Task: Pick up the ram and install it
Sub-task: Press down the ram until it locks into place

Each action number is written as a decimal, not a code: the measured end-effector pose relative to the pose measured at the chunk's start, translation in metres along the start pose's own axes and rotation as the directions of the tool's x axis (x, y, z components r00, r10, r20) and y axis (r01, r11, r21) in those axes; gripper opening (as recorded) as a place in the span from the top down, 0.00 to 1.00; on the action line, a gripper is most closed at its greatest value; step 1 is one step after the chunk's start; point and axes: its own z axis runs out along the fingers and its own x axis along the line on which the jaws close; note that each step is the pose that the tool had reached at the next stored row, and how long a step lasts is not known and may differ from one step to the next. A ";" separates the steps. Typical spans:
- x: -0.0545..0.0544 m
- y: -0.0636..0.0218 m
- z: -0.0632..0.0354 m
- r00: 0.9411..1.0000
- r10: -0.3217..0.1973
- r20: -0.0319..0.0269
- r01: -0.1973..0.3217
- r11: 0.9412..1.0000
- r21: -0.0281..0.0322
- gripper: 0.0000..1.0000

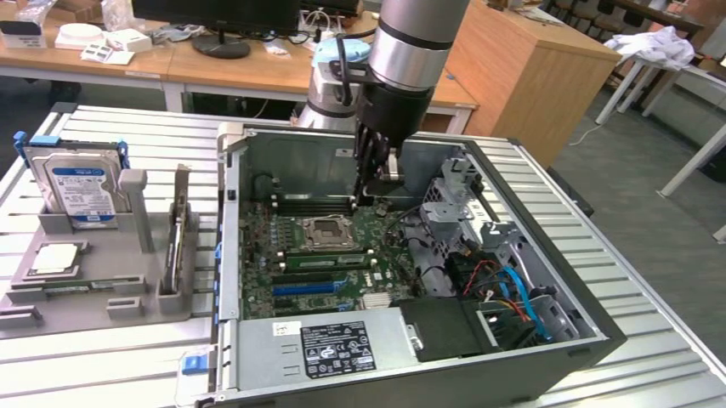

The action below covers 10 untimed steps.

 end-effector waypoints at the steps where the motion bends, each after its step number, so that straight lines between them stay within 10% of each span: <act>1: 0.000 0.0000 0.0000 1.000 0.000 0.000 0.000 1.000 0.000 0.75; 10: 0.000 0.0000 0.0000 1.000 0.000 0.000 0.000 1.000 0.000 0.89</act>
